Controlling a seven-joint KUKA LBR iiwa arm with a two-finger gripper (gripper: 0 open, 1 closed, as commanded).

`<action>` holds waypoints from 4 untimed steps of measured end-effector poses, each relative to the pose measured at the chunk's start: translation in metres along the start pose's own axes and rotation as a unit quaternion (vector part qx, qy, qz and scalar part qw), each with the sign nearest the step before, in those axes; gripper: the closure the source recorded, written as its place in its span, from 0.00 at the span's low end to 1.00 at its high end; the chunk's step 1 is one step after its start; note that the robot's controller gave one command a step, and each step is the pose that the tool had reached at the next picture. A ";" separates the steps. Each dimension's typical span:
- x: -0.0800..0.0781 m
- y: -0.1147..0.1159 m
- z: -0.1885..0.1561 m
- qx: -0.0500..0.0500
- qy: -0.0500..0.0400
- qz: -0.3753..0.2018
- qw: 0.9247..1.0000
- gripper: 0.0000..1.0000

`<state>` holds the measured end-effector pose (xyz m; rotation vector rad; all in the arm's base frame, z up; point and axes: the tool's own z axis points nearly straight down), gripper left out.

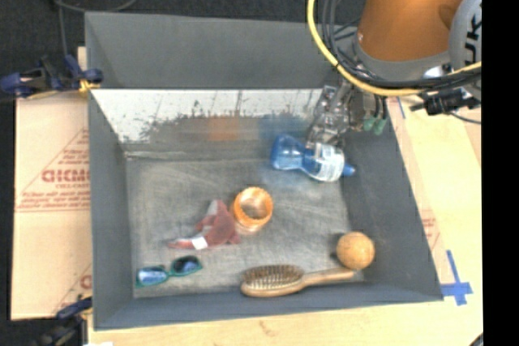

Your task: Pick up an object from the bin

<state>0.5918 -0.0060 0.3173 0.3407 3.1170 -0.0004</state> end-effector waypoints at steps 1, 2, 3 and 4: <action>-0.013 0.011 0.051 0.000 -0.003 -0.011 1.000 1.00; -0.027 0.023 0.080 0.001 0.003 -0.059 0.998 1.00; -0.036 0.031 0.100 -0.001 0.001 -0.035 0.999 1.00; -0.040 0.032 0.110 0.000 0.001 -0.113 0.994 1.00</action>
Offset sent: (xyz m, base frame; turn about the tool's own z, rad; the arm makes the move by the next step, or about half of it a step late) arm 0.0315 0.0174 -0.0787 -0.1179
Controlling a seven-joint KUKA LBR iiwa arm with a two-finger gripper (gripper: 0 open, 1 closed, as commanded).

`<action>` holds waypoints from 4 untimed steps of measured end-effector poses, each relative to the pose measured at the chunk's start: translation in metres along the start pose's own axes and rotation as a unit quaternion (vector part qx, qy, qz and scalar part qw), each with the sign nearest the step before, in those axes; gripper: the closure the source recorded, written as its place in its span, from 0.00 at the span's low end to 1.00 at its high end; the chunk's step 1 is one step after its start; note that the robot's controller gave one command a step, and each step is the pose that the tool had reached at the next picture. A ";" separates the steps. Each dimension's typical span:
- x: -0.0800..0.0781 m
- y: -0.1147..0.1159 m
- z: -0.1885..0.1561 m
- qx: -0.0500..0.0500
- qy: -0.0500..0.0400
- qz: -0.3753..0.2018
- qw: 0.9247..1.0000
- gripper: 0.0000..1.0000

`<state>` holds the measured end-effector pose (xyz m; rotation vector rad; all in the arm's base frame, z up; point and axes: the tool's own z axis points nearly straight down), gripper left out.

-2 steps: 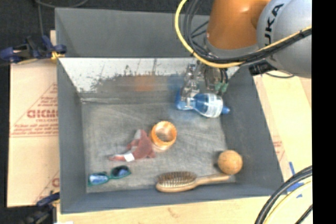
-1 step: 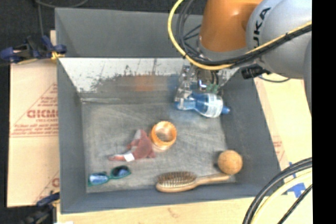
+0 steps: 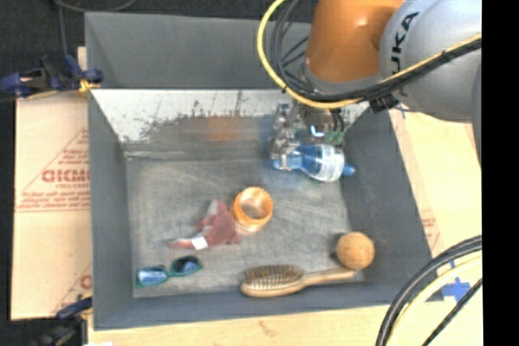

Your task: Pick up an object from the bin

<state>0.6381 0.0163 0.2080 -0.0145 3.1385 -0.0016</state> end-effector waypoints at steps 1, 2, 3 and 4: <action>-0.006 0.005 0.008 0.000 -0.002 -0.126 0.992 1.00; 0.018 0.038 0.068 -0.001 -0.001 -0.074 0.997 0.00; 0.018 0.038 0.068 -0.001 -0.001 -0.074 0.997 0.00; 0.094 0.070 0.117 -0.001 0.000 -0.135 0.991 1.00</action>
Offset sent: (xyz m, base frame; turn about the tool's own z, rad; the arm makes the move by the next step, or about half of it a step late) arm -0.0190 0.0378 -0.0685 -0.1472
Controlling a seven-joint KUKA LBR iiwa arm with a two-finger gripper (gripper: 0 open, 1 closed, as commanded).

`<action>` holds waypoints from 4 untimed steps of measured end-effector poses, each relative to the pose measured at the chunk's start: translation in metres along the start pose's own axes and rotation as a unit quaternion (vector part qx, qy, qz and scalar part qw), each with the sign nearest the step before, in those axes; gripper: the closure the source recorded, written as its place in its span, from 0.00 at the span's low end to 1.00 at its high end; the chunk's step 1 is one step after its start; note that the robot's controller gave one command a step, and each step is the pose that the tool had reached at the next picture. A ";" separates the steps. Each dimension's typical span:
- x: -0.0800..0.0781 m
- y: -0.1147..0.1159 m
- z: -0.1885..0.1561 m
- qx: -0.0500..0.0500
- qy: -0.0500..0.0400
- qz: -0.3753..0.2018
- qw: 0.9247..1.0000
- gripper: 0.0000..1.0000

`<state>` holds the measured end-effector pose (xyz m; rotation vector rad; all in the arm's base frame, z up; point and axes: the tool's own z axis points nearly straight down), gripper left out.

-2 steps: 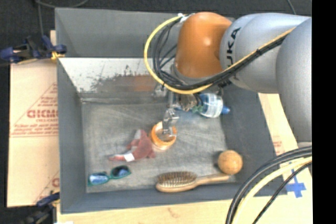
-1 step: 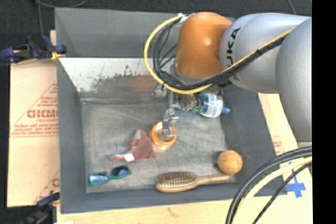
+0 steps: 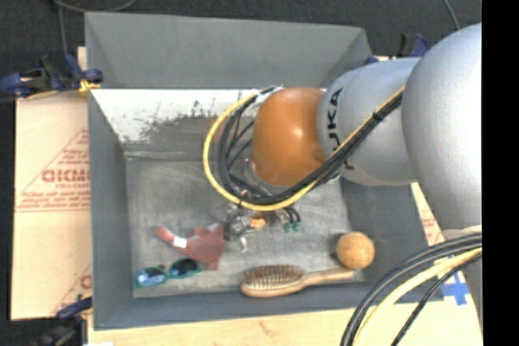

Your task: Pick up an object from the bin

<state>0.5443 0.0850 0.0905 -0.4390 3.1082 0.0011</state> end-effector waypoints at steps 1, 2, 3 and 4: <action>0.000 0.000 0.000 0.000 0.000 0.001 1.000 0.00; 0.000 0.000 0.000 0.000 0.000 0.001 1.000 0.00; 0.001 0.060 0.018 0.000 -0.004 -0.168 0.986 1.00; 0.001 0.060 0.018 -0.001 -0.004 -0.167 0.986 1.00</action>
Offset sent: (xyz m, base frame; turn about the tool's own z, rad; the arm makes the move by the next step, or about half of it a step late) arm 0.0000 0.0000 0.0000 0.0000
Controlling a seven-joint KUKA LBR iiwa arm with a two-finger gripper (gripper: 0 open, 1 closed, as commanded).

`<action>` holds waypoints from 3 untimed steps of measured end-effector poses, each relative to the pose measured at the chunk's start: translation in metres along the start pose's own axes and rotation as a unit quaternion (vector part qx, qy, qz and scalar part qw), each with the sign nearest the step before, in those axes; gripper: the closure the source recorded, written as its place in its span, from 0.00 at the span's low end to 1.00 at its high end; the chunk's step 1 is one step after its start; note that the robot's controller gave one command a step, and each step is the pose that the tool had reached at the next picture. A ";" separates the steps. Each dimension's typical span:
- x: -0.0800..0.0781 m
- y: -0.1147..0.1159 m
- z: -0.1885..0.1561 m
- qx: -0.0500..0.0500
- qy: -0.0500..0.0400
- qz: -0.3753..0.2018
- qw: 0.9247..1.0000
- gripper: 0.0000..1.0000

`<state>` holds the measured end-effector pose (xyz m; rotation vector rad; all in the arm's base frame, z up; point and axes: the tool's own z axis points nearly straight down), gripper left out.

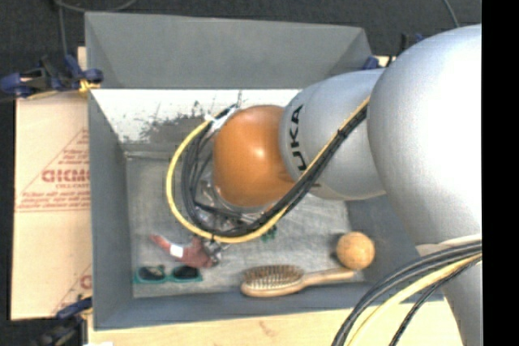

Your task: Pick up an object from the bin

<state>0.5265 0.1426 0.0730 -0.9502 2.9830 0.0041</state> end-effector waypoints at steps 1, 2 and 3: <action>0.003 0.002 -0.039 -0.002 0.008 -0.020 1.000 1.00; 0.001 0.004 -0.079 0.001 0.001 -0.014 1.000 1.00; 0.000 -0.006 -0.174 0.000 0.004 -0.020 1.000 1.00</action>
Offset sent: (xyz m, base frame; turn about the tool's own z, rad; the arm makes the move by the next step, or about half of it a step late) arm -0.0204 0.0103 0.0325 0.1027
